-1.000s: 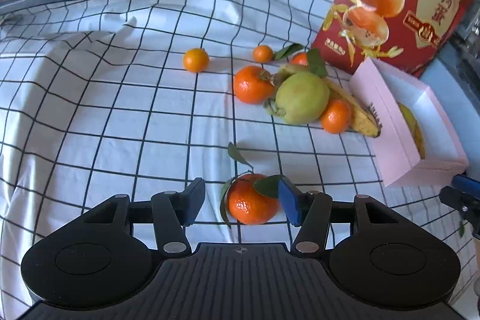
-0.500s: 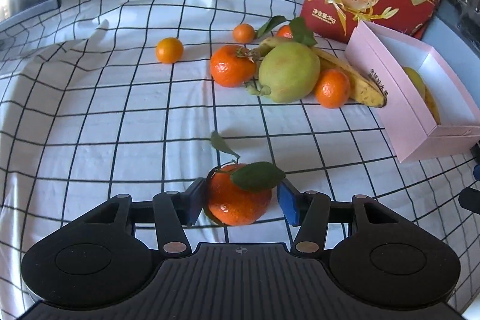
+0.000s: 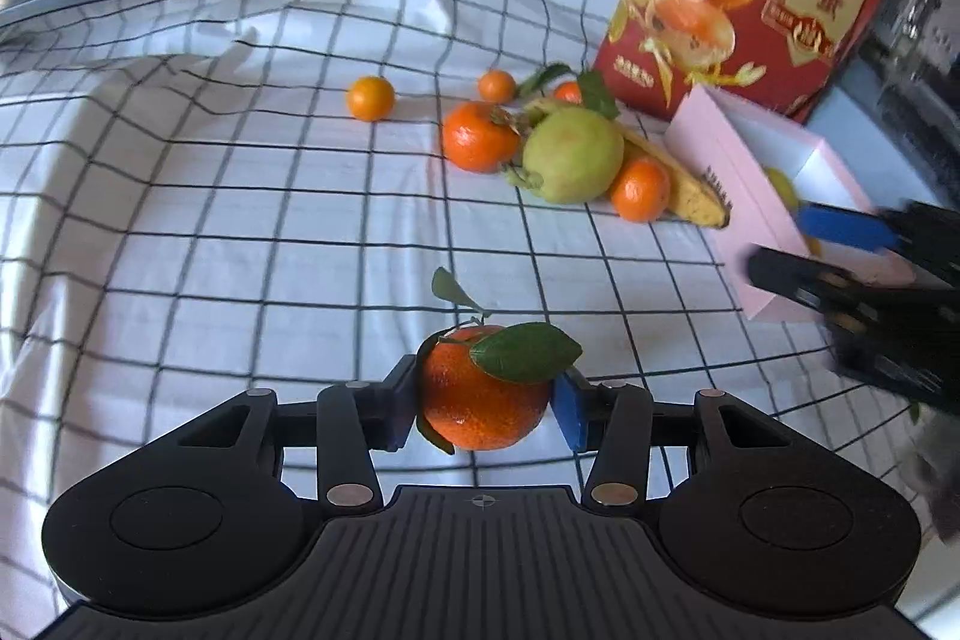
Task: Organize fruits
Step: 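Move the left gripper to a mandarin orange and grasp it, then hold the mandarin in the left gripper while the right gripper grasps another green pear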
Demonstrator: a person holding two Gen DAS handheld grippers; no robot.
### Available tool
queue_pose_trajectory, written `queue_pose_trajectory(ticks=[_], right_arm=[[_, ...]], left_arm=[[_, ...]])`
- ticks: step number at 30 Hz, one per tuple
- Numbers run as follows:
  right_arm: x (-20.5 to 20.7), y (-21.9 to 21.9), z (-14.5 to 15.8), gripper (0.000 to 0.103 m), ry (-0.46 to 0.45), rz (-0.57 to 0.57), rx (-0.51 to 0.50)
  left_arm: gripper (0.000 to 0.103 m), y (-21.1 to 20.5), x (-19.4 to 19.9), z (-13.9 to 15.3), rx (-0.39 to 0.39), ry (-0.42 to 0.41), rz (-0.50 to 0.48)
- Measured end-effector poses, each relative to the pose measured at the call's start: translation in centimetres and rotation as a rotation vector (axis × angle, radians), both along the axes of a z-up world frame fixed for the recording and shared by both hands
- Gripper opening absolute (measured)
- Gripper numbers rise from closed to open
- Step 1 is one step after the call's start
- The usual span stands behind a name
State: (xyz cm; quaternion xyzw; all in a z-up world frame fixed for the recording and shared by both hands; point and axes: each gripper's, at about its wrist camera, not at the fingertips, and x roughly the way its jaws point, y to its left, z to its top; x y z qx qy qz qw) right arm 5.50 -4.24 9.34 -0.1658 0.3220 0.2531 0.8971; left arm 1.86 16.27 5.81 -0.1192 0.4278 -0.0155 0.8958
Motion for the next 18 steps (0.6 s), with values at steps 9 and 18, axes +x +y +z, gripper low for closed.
queue_pose_trajectory(ticks=[9, 18], right_arm=[[8.5, 5.5, -0.1, 0.056, 0.076, 0.077, 0.055], [15.9, 7.8, -1.6, 0.056, 0.158, -0.045, 0.044]], left_arm=[[0.051, 3.5, -2.6, 0.4, -0.06, 0.002, 0.059], [0.051, 4.5, -2.6, -0.8, -0.112, 0.014, 0.057]])
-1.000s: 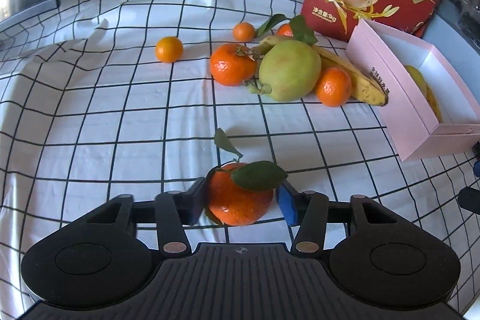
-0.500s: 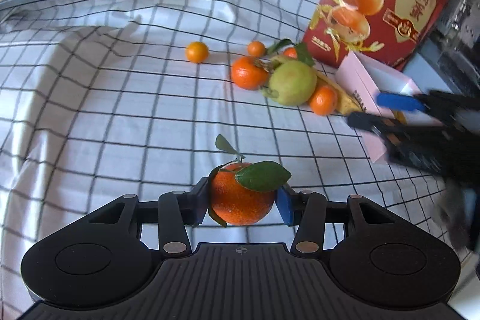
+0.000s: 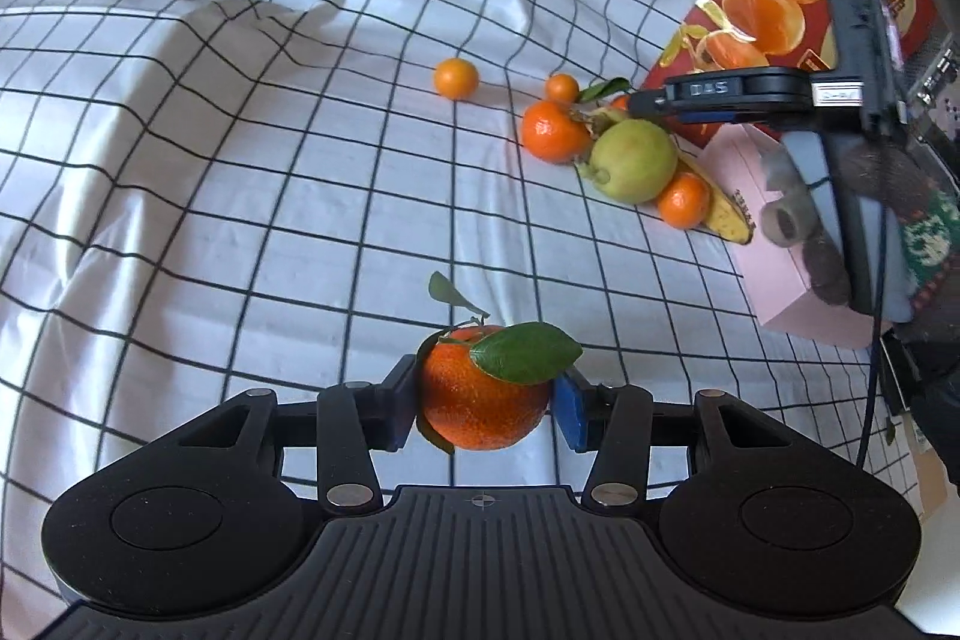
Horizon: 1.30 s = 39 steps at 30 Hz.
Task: Organize fruits
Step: 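Hold the mandarin in the left gripper while the right gripper grasps another green pear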
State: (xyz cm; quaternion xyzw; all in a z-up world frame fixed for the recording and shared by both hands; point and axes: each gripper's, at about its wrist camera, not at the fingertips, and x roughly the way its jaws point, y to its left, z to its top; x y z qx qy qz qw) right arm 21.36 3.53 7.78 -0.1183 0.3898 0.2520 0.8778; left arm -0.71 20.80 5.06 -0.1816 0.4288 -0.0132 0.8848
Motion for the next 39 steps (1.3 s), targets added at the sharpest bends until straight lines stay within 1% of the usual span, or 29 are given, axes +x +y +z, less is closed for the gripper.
queue_pose_trajectory(ticks=[1, 4, 6, 8, 11, 13, 14, 16, 18, 19, 20, 21, 22, 23, 24, 26, 27, 30, 32, 34, 35, 39], right_arm=[[0.2, 0.1, -0.4, 0.055, 0.011, 0.004, -0.004], [-0.6, -0.1, -0.5, 0.055, 0.018, 0.013, 0.026], [-1.6, -0.4, -0.5, 0.055, 0.054, 0.031, 0.057], [-3.3, -0.8, -0.9, 0.057, 0.093, 0.055, 0.066], [-7.0, -1.3, -1.9, 0.057, 0.087, 0.111, 0.015], [-8.5, -1.7, -2.6, 0.057, 0.128, 0.139, 0.024], [-9.1, -1.9, -2.8, 0.057, 0.13, 0.134, 0.027], [-9.9, -2.3, -2.7, 0.057, 0.102, 0.127, 0.046], [-10.6, -2.4, -2.0, 0.057, 0.036, 0.12, 0.056], [-10.9, -2.2, -1.4, 0.058, -0.02, 0.14, 0.039], [-11.2, -1.9, -0.9, 0.061, -0.068, 0.172, 0.006], [-11.2, -1.2, -0.6, 0.062, -0.124, 0.219, -0.051], [-11.5, -0.5, -0.5, 0.062, -0.191, 0.276, -0.127], [-11.9, 0.3, -0.6, 0.062, -0.272, 0.351, -0.228], [-12.1, 1.0, -0.9, 0.062, -0.332, 0.417, -0.313], [-12.2, 2.1, -1.8, 0.062, -0.418, 0.527, -0.464], [-12.2, 2.5, -2.2, 0.062, -0.428, 0.568, -0.508], [-11.4, 4.0, -3.7, 0.062, -0.403, 0.704, -0.621], [-10.7, 4.9, -4.6, 0.066, -0.399, 0.763, -0.686], [-9.9, 5.7, -5.0, 0.066, -0.404, 0.792, -0.719], [-9.3, 6.2, -4.9, 0.066, -0.391, 0.801, -0.727], [-6.5, 7.8, -5.3, 0.066, -0.287, 0.791, -0.745]], left_arm=[[0.051, -0.2, 0.1, 0.0, -0.003, 0.0, -0.008], [0.051, -0.6, 0.5, -0.1, -0.008, 0.002, -0.027], [0.051, -0.9, 0.7, -0.1, -0.009, 0.004, -0.036], [0.051, -1.2, 0.8, -0.1, -0.009, 0.002, -0.04], [0.051, -1.3, 0.9, -0.1, -0.014, 0.002, -0.041], [0.051, -1.4, 1.2, -0.4, -0.017, 0.009, -0.041], [0.051, -1.5, 1.2, -0.4, -0.017, 0.01, -0.041], [0.051, -1.7, 1.3, -0.3, -0.016, 0.009, -0.047], [0.051, -1.7, 1.2, -0.1, -0.014, 0.005, -0.056], [0.051, -1.7, 1.2, 0.0, -0.011, 0.004, -0.058], [0.051, -1.6, 1.2, 0.0, -0.009, 0.002, -0.057], [0.051, -1.5, 1.2, 0.1, -0.011, -0.001, -0.055], [0.051, -1.3, 1.2, 0.1, -0.015, -0.004, -0.05], [0.051, -1.2, 1.1, 0.1, -0.019, -0.007, -0.046], [0.051, -1.0, 1.2, 0.1, -0.025, -0.013, -0.041], [0.051, -0.6, 1.2, 0.0, -0.042, -0.029, -0.031], [0.051, -0.5, 1.2, 0.0, -0.051, -0.037, -0.025], [0.051, 0.0, 1.2, -0.2, -0.071, -0.051, -0.005], [0.051, 0.3, 1.1, -0.5, -0.083, -0.057, 0.009], [0.051, 0.7, 1.0, -0.8, -0.097, -0.059, 0.025], [0.051, 0.9, 1.0, -0.9, -0.102, -0.057, 0.032], [0.051, 1.6, 0.8, -1.1, -0.105, -0.055, 0.056]])
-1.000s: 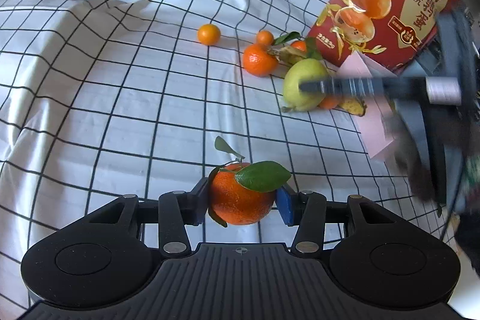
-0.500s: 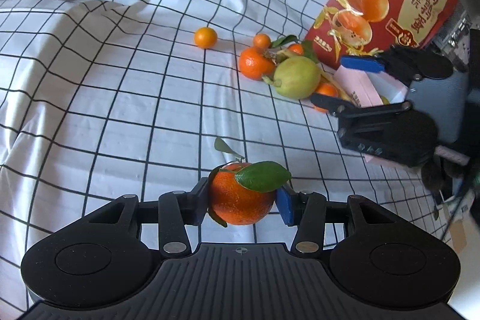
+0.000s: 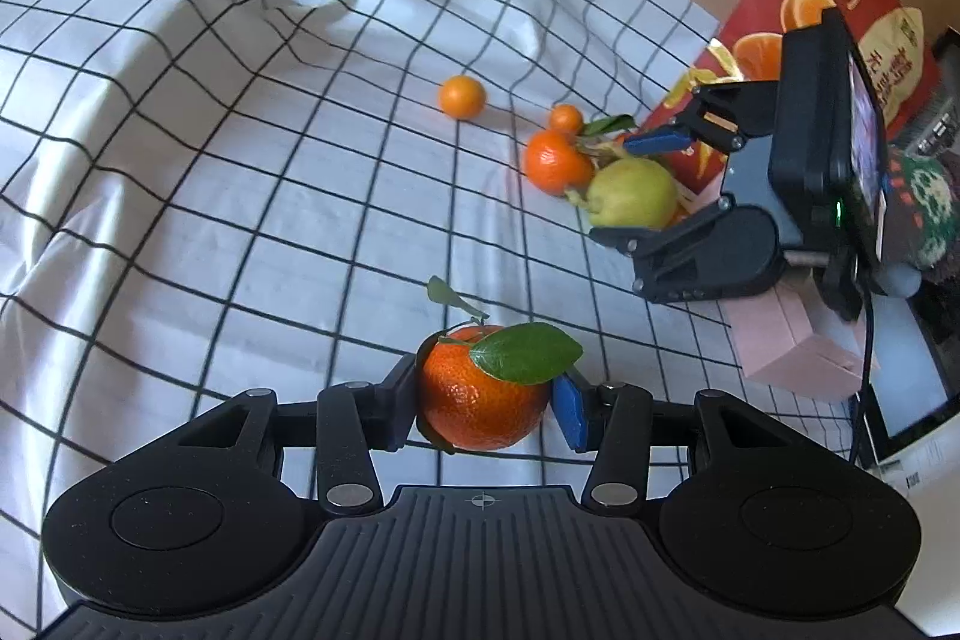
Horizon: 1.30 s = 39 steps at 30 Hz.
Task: Organize fruits
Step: 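Hold the mandarin in the left gripper while the right gripper grasps another green pear, then lift the pear with the right gripper while the left gripper holds the mandarin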
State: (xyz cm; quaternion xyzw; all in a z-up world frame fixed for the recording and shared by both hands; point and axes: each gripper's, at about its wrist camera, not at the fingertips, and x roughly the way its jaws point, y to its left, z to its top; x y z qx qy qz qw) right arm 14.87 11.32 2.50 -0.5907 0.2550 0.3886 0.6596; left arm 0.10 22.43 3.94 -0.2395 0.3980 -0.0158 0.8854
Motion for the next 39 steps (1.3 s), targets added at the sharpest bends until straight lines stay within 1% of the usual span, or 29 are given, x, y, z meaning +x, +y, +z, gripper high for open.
queue_pose_trajectory(ticks=[4, 6, 7, 9, 12, 15, 17, 19, 23, 26, 29, 36, 39], right_arm=[[1.9, 0.0, 0.7, 0.067, 0.107, -0.105, 0.046], [1.8, -0.3, 0.8, 0.066, 0.117, -0.133, 0.06], [1.8, -0.5, 0.9, 0.066, 0.134, -0.161, 0.079], [2.1, -1.2, 1.7, 0.066, 0.189, -0.22, 0.155], [2.2, -3.3, 3.9, 0.065, 0.315, -0.356, 0.345], [1.1, -7.0, 6.2, 0.065, 0.492, -0.469, 0.57], [0.2, -9.6, 6.7, 0.065, 0.601, -0.527, 0.696], [-1.7, -12.4, 6.5, 0.065, 0.654, -0.574, 0.798], [-5.2, -16.8, 5.0, 0.065, 0.638, -0.658, 0.894], [-6.4, -19.4, 3.4, 0.065, 0.638, -0.742, 0.942], [-7.8, -22.2, 2.3, 0.065, 0.615, -0.815, 1.0], [-9.3, -26.5, 0.5, 0.065, 0.598, -0.887, 1.132], [-9.8, -27.6, 0.3, 0.065, 0.59, -0.898, 1.163]], left_arm=[[0.051, 0.6, 0.0, -0.1, -0.005, 0.001, 0.017], [0.051, 0.4, 0.3, 0.0, 0.0, 0.005, 0.015], [0.051, 0.3, 0.4, 0.1, 0.004, 0.005, 0.012], [0.051, -0.1, 0.5, 0.2, 0.009, 0.006, 0.001], [0.051, -1.1, 1.0, 0.2, 0.013, 0.013, -0.025], [0.051, -2.5, 1.4, 0.1, 0.026, 0.023, -0.06], [0.051, -3.4, 1.7, 0.1, 0.031, 0.027, -0.087], [0.051, -4.9, 1.9, 0.0, 0.041, 0.032, -0.125], [0.051, -8.1, 2.1, -0.3, 0.065, 0.044, -0.217], [0.051, -10.7, 2.2, -0.5, 0.088, 0.059, -0.294], [0.051, -12.7, 2.3, -0.5, 0.111, 0.062, -0.352], [0.051, -15.6, 2.5, -0.5, 0.152, 0.071, -0.428], [0.051, -16.6, 2.6, -0.7, 0.162, 0.082, -0.449]])
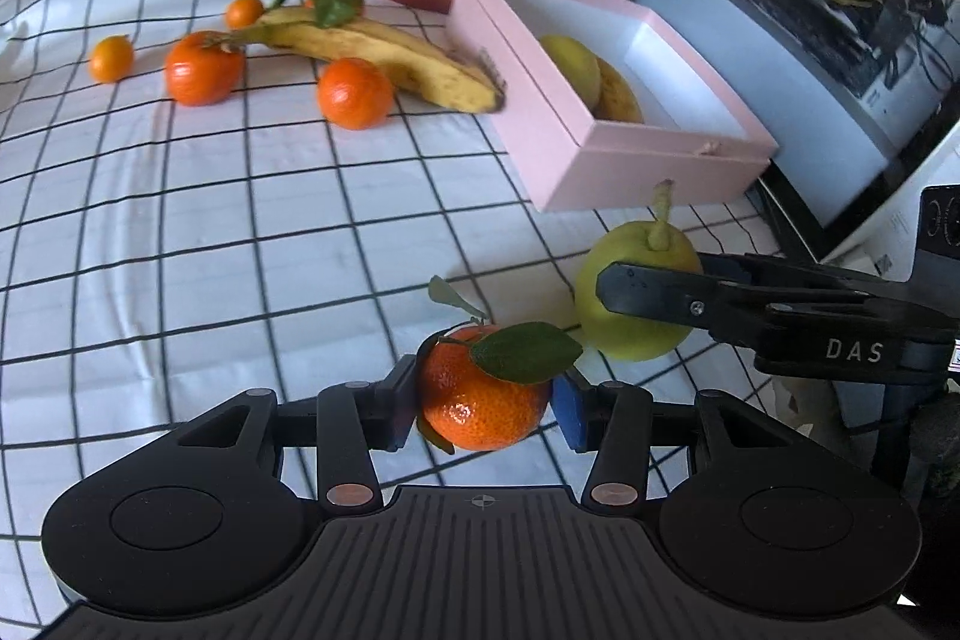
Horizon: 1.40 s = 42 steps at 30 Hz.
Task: Organize fruits
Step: 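Lift the pear with the right gripper while the left gripper holds the mandarin, then carry the green pear and mandarin over the pink box with both grippers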
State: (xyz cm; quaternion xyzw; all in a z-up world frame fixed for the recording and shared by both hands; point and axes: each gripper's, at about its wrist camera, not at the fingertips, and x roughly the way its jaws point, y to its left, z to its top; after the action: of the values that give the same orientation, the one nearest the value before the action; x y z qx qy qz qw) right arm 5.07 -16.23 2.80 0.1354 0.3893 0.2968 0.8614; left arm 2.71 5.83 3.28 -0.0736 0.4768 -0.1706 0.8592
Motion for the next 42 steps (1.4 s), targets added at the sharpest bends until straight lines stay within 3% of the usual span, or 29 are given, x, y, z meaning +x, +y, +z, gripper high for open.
queue_pose_trajectory(ticks=[5, 15, 23, 36, 39, 42], right_arm=[[-1.0, -1.4, 0.2, 0.065, -0.012, -0.007, 0.008], [-2.6, -2.0, 1.7, 0.065, -0.102, -0.021, -0.088], [-5.1, 0.3, 1.5, 0.069, -0.209, 0.047, -0.277], [-4.5, 2.5, 1.0, 0.069, -0.256, 0.077, -0.391], [-4.6, 2.9, 1.1, 0.059, -0.266, 0.104, -0.417], [-4.5, 3.2, 1.4, 0.059, -0.253, 0.114, -0.433]], left_arm=[[0.051, -1.5, 0.3, 0.2, 0.008, -0.002, -0.028], [0.051, -2.1, -0.3, 0.4, 0.011, -0.01, -0.03], [0.051, -1.4, -1.1, 0.3, 0.009, -0.004, 0.008], [0.051, -1.4, -2.5, 0.5, 0.016, -0.005, 0.004], [0.051, -1.6, -2.4, 0.8, 0.01, -0.015, 0.002], [0.051, -1.3, -1.7, 2.1, -0.016, -0.054, 0.016]])
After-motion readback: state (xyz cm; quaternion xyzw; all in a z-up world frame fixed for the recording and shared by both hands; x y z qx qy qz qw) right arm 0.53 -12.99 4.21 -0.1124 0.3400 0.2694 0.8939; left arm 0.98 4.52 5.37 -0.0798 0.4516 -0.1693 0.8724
